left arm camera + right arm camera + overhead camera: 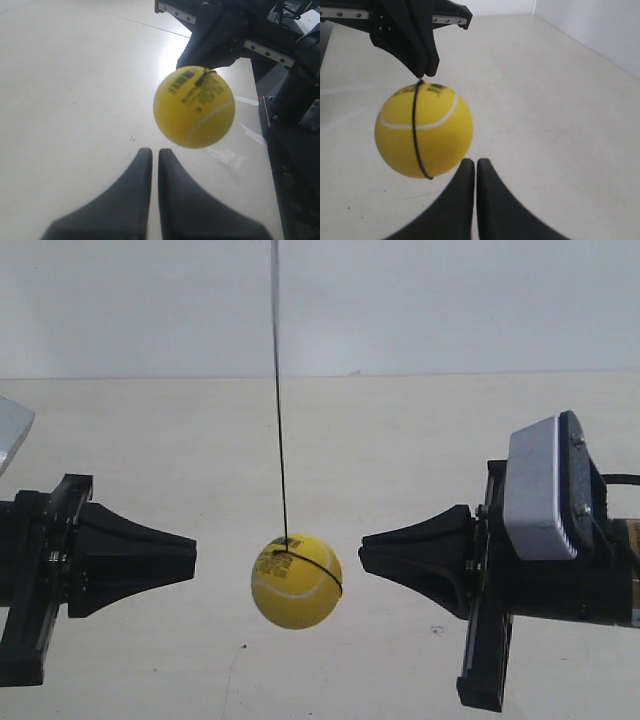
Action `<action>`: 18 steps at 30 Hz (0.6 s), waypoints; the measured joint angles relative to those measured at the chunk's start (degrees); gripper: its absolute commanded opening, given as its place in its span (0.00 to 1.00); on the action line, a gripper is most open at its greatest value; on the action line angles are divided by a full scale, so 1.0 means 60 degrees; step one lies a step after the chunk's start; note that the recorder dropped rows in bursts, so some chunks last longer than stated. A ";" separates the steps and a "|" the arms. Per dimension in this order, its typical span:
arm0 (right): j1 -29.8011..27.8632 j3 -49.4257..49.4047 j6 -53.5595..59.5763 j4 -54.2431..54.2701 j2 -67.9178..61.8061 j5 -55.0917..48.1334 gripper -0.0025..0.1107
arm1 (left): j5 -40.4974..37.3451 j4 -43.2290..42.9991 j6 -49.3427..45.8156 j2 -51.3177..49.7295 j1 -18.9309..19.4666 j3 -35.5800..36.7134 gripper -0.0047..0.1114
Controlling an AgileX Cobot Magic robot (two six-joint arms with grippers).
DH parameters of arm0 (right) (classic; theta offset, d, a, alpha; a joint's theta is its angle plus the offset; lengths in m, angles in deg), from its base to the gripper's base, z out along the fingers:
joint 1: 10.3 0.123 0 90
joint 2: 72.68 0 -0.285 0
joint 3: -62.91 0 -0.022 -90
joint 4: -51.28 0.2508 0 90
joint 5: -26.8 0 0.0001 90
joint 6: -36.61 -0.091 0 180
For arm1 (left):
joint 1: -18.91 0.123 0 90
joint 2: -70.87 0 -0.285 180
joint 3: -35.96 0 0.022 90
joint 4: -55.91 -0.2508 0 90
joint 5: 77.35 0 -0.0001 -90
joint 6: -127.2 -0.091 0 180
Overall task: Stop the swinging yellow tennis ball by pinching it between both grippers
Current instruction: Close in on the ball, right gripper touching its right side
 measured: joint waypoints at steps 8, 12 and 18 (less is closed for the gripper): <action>0.0000 0.0269 0.0069 0.0058 -0.0046 -0.0020 0.02 | 0.0000 0.0126 -0.0126 0.0000 0.0000 0.0000 0.08; 0.0000 0.0285 0.0069 0.0054 -0.0444 0.0019 0.02 | 0.0000 0.0126 -0.0182 0.0000 0.0000 0.0000 0.08; 0.0000 0.0594 0.0069 -0.0081 -0.1367 0.0475 0.02 | 0.0000 0.0143 -0.0218 0.0000 0.0000 0.0000 0.08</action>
